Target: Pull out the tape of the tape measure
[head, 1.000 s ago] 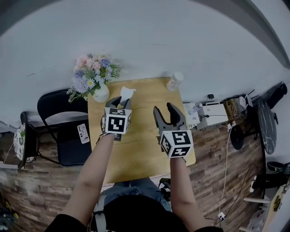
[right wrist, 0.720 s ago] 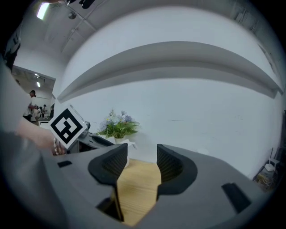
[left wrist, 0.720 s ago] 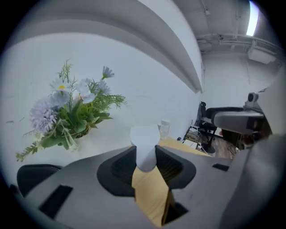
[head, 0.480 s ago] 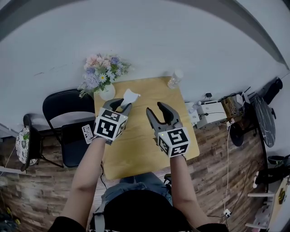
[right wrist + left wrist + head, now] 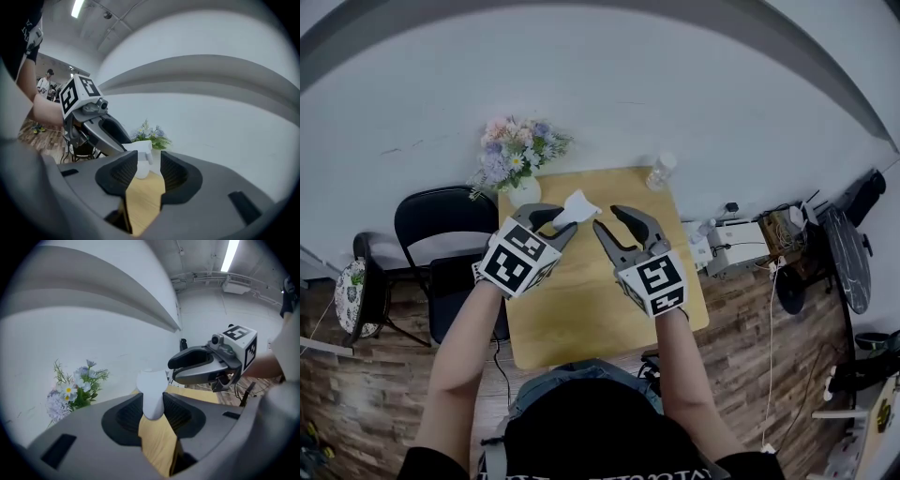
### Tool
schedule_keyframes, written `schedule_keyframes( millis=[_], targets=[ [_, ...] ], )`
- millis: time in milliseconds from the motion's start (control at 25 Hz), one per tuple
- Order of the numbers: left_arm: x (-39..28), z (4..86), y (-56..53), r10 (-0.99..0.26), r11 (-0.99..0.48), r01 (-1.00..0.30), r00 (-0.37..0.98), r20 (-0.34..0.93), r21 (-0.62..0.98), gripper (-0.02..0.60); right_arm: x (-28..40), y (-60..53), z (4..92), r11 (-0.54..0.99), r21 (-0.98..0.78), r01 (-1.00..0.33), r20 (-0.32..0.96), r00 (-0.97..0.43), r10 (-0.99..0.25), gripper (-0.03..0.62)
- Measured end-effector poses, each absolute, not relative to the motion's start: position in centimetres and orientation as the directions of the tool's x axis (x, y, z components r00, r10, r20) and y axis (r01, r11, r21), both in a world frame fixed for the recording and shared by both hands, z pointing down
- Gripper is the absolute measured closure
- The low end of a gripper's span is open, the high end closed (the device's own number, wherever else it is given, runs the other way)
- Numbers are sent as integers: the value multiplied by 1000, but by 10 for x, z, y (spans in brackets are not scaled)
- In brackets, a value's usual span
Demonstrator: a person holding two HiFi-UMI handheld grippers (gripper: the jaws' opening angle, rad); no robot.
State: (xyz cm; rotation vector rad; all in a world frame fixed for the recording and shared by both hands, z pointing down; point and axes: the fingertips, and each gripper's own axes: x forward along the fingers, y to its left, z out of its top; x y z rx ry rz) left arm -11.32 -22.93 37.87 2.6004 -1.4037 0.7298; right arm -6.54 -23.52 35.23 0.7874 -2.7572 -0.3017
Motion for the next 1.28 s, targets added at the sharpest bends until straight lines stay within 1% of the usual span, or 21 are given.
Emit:
schedule_keyframes(
  millis=[80,160,240,320,480,600,760,880,1120,1200,1280],
  targets=[
    [-105,374,-225,-741,-600,-789,485,465,-134,442,-62,-235,352,834,307,-460,201,-825,-529,447],
    [-98,371,-222,-724,-620,-770,491,484,-147,440,-59,-233,352,848,323,-420,214,-840,-498,479],
    [-93,368,-220,-716,-629,-760,484,503,-165,440,-55,-230,354,870,307,-385,229,-858,-460,526],
    [-89,367,-219,-712,-633,-755,480,513,-172,442,-51,-229,355,886,272,-375,234,-867,-439,544],
    [-84,373,-218,-717,-627,-749,446,536,-215,442,-44,-231,362,891,243,-384,260,-859,-441,551],
    [-83,374,-218,-728,-610,-750,403,554,-256,442,-28,-235,365,881,220,-418,264,-844,-466,551],
    [-77,370,-220,-729,-607,-760,415,544,-233,440,-9,-238,363,881,174,-441,258,-843,-472,553],
    [-87,372,-228,-766,-540,-799,336,548,-266,442,10,-249,366,845,189,-500,277,-799,-534,553],
    [-141,369,-234,-821,-368,-907,214,529,-204,440,92,-283,361,715,92,-693,249,-680,-690,553],
    [-154,369,-234,-831,-326,-929,194,522,-173,442,115,-291,358,670,68,-739,237,-640,-730,553],
    [-158,370,-235,-832,-316,-935,193,521,-159,442,126,-294,356,649,47,-759,225,-625,-748,552]
  ],
)
